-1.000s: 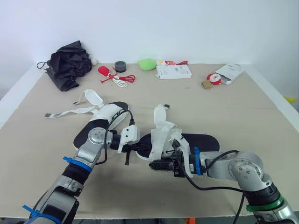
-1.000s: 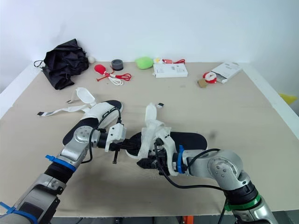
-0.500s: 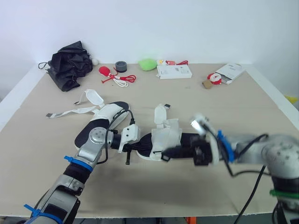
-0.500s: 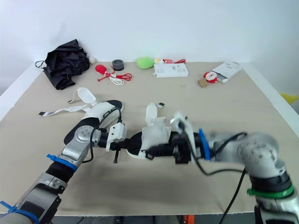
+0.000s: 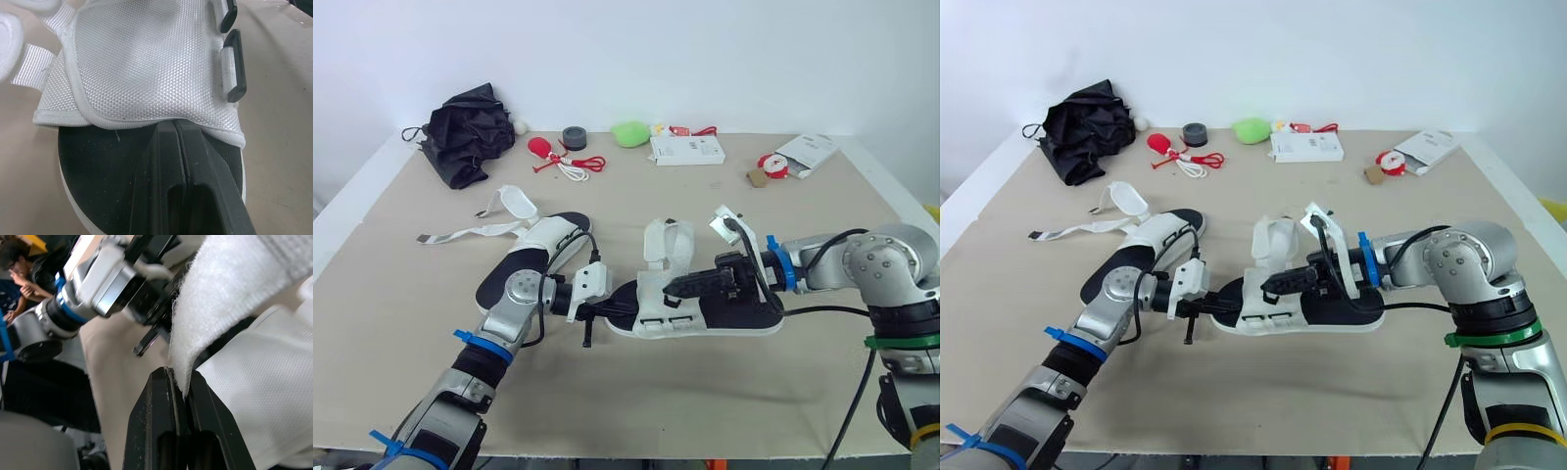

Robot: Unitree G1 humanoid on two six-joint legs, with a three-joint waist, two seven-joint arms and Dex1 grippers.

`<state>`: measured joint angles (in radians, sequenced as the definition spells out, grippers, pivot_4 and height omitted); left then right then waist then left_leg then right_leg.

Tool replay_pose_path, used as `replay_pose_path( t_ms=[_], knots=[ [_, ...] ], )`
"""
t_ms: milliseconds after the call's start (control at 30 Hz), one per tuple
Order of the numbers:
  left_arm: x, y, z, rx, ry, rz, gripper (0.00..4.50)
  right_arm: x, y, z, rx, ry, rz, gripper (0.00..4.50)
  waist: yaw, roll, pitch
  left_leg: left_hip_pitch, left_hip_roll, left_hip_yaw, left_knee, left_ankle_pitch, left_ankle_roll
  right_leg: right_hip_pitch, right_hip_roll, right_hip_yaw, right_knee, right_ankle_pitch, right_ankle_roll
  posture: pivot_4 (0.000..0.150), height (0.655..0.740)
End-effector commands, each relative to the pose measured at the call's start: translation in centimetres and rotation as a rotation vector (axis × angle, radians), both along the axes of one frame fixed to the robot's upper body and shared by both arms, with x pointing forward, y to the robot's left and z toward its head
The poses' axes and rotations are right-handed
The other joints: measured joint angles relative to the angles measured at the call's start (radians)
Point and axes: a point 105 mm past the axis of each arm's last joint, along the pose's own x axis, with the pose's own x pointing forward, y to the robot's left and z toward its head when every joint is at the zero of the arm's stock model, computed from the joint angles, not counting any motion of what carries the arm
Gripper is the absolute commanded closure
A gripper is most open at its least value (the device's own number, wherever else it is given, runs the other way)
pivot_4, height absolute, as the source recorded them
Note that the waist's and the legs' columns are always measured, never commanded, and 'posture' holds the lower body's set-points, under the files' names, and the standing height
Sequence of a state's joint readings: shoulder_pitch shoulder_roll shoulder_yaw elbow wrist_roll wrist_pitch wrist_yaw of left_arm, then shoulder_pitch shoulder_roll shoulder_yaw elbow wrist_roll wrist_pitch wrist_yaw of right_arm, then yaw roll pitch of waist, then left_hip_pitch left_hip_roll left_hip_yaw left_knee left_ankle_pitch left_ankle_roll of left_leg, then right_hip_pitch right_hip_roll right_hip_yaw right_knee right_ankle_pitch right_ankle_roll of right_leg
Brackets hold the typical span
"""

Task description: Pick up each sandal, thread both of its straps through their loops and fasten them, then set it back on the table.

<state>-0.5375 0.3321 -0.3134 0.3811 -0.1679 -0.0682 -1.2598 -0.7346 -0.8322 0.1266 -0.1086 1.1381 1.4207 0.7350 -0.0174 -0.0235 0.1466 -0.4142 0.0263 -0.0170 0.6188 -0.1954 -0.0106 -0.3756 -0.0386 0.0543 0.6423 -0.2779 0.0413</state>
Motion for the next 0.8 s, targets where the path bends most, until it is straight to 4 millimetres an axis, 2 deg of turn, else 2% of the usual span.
replay_pose_path(
  t_ms=[33, 133, 300, 433, 567, 700, 800],
  knots=[
    [-1.9, 2.3, -6.5, 0.198, 0.193, 0.052, 4.5, -0.9, -0.6, -0.6, -0.037, -0.007, 0.018, 4.45, 0.0, 0.0, 0.0, 0.0, 0.0, 0.0, 0.0, 0.0, 0.0, 0.0, 0.0, 0.0, 0.0, 0.0, 0.0, 0.15, 0.74],
    [-1.9, 2.3, -6.5, 0.199, 0.194, 0.052, 4.5, -0.8, -0.9, -1.4, -0.052, 0.002, 0.005, 4.45, 0.0, 0.0, 0.0, 0.0, 0.0, 0.0, 0.0, 0.0, 0.0, 0.0, 0.0, 0.0, 0.0, 0.0, 0.0, 0.15, 0.74],
    [-1.9, 2.3, -6.5, 0.199, 0.194, 0.052, 4.5, -0.7, -1.0, -1.5, -0.052, 0.0, 0.006, 4.45, 0.0, 0.0, 0.0, 0.0, 0.0, 0.0, 0.0, 0.0, 0.0, 0.001, 0.0, -0.001, 0.0, -0.001, 0.0, 0.15, 0.74],
    [-2.0, 2.2, -6.4, 0.201, 0.193, 0.042, 4.5, -0.6, -2.2, -2.2, -0.073, 0.021, -0.028, 4.45, 0.0, 0.0, 0.0, 0.0, 0.0, -0.001, 0.0, 0.0, 0.0, 0.001, 0.0, -0.001, 0.0, -0.001, 0.0, 0.15, 0.74],
    [-2.1, 2.1, -6.5, 0.202, 0.196, 0.037, 4.5, -0.9, -2.4, -2.3, -0.066, 0.039, -0.017, 4.45, 0.0, 0.0, 0.0, 0.0, 0.0, 0.0, 0.0, 0.0, 0.0, 0.001, 0.001, -0.001, 0.0, -0.001, 0.0, 0.15, 0.74],
    [-2.1, 2.1, -6.5, 0.203, 0.198, 0.034, 4.5, -2.3, -1.9, -3.4, -0.147, -0.066, 0.109, 4.45, 0.0, 0.0, 0.0, 0.0, -0.001, -0.001, 0.0, -0.001, 0.0, 0.001, 0.0, -0.002, 0.0, -0.002, 0.004, 0.15, 0.74],
    [-2.1, 2.0, -6.5, 0.203, 0.198, 0.033, 4.5, -1.8, -1.5, -3.7, -0.172, -0.15, 0.152, 4.45, 0.0, 0.0, -0.001, 0.0, -0.002, -0.002, 0.0, -0.003, 0.0, 0.002, 0.0, -0.002, 0.0, -0.002, 0.006, 0.15, 0.74]
  ],
)
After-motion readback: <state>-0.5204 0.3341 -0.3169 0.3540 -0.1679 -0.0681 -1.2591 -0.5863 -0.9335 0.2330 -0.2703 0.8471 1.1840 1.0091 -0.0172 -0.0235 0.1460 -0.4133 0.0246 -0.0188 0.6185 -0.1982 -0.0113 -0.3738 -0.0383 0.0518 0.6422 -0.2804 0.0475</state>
